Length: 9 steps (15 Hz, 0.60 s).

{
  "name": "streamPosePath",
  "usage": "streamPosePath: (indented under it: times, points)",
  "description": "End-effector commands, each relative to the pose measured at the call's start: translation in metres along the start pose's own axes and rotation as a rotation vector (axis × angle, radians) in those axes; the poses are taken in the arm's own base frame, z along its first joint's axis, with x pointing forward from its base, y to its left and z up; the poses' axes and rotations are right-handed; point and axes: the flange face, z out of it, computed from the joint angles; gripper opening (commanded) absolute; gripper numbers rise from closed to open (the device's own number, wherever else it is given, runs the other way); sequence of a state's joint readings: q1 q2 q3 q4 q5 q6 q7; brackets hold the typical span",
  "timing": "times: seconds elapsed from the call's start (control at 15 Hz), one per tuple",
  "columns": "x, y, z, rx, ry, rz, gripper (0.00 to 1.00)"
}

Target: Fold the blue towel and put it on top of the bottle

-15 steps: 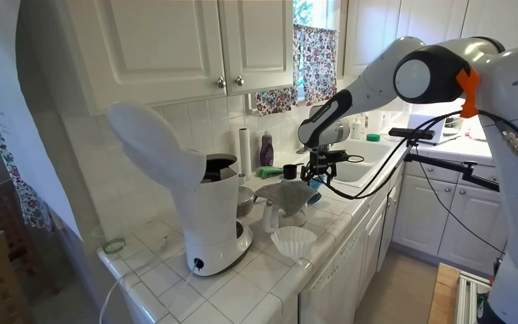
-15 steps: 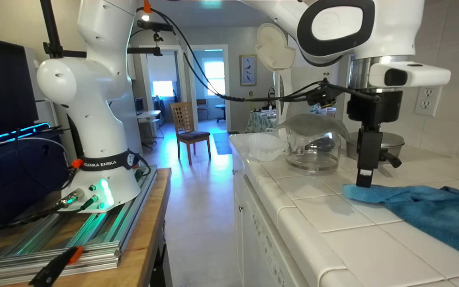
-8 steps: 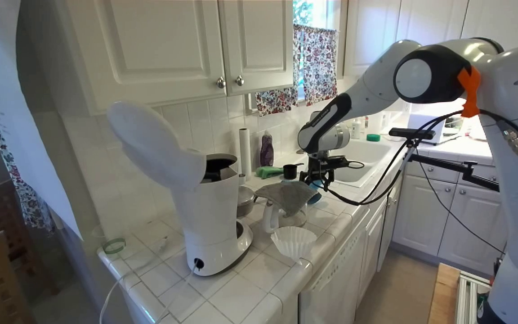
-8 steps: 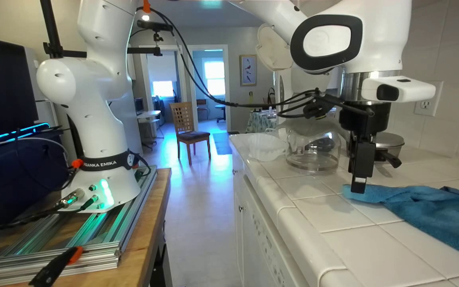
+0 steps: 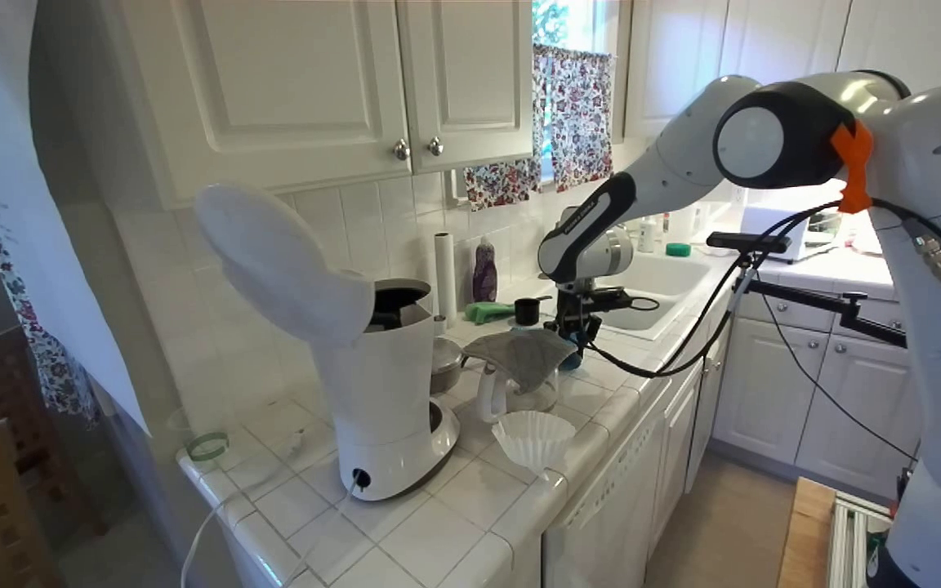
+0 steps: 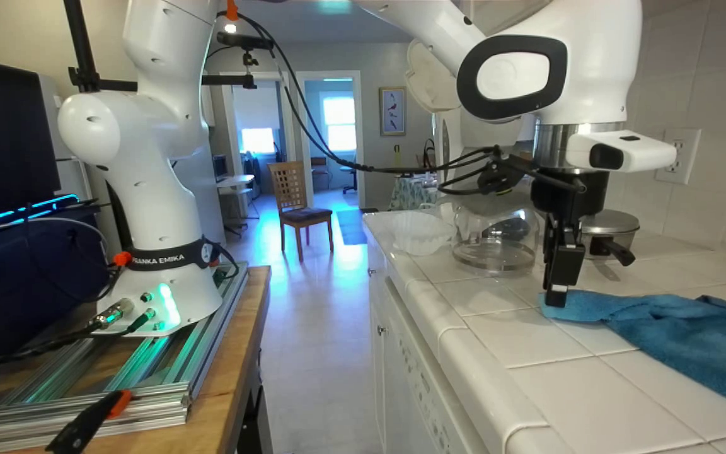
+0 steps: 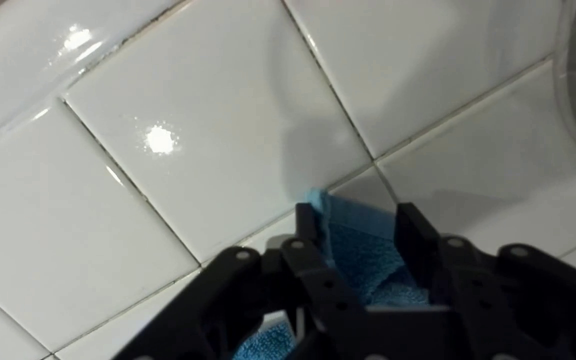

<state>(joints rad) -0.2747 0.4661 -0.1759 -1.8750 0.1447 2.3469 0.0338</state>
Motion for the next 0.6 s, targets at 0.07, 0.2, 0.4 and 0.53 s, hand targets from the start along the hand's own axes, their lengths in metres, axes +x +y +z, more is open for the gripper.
streamPosePath:
  times: [0.07, 0.2, 0.4, 0.53]
  points:
    - [0.000, 0.000, 0.002, 0.010, 0.007, -0.006, 0.10]
    - [0.001, 0.000, 0.000, 0.013, 0.012, -0.006, 0.01]
    - [0.001, -0.002, -0.008, 0.019, 0.034, -0.012, 0.00]
    - [0.001, -0.003, -0.015, 0.025, 0.051, -0.019, 0.01]
